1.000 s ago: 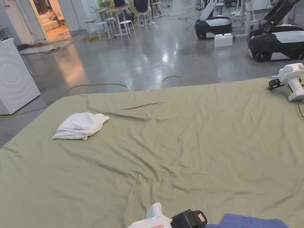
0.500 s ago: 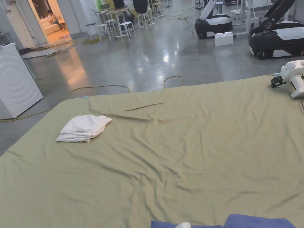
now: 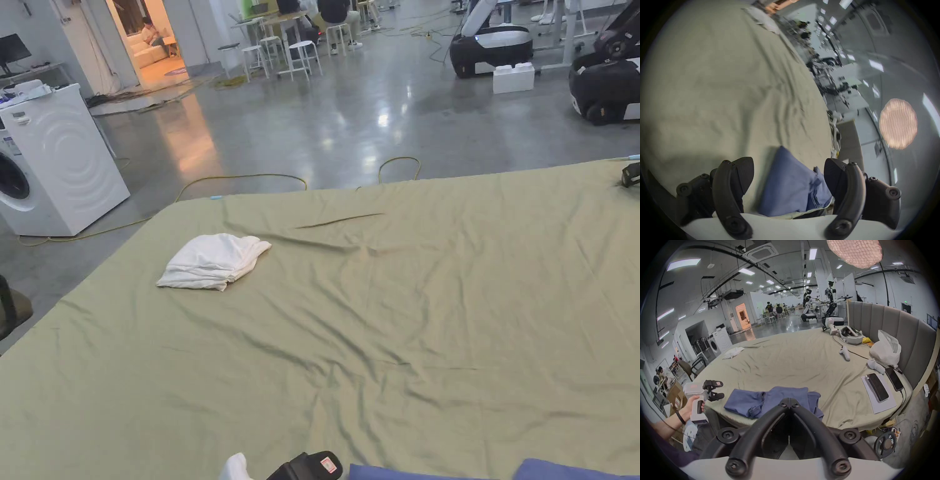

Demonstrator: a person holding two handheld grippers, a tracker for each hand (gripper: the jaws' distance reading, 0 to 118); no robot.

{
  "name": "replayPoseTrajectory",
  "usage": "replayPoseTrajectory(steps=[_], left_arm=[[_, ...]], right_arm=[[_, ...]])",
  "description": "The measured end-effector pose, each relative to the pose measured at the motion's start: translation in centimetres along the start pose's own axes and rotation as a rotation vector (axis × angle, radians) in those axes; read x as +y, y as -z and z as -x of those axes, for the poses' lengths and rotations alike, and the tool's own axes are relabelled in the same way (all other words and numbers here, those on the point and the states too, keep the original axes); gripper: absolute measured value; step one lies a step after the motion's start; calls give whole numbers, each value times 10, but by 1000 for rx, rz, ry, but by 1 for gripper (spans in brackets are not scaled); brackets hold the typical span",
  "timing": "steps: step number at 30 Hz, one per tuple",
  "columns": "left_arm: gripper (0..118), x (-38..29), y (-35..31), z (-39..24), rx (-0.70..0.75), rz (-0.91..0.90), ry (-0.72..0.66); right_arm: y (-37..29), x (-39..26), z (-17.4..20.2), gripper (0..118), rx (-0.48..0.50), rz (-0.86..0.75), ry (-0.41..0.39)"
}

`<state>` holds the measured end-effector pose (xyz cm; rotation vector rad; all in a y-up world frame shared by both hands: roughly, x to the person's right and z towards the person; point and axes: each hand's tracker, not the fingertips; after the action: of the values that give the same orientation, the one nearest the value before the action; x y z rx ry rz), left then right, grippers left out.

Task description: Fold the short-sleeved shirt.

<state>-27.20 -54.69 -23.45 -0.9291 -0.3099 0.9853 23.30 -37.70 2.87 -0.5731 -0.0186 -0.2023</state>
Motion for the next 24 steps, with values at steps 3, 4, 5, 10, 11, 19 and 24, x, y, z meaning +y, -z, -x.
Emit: replayPoseTrajectory(steps=[3,4,5,10,11,19,24], left_arm=[[91,-14,22,22,-54,78,-83],[86,-21,31,25,-94,111,-86],[71,-28,35,24,-147,114,-78],[15,-43,68,18,-91,167,-61],[13,-41,64,21,-138,152,-102],[11,-3,-20,6,-139,-27,-47],[11,16,-72,-32,39,-84,171]], right_arm=[[0,-2,4,0,-48,24,-45],[-1,-2,6,0,-58,22,-52],[-3,-2,7,0,-60,18,-57],[-9,4,14,0,-77,5,-91],[-8,5,15,0,-78,5,-93],[5,12,19,0,-30,1,-75],[17,12,21,0,37,4,-75]])
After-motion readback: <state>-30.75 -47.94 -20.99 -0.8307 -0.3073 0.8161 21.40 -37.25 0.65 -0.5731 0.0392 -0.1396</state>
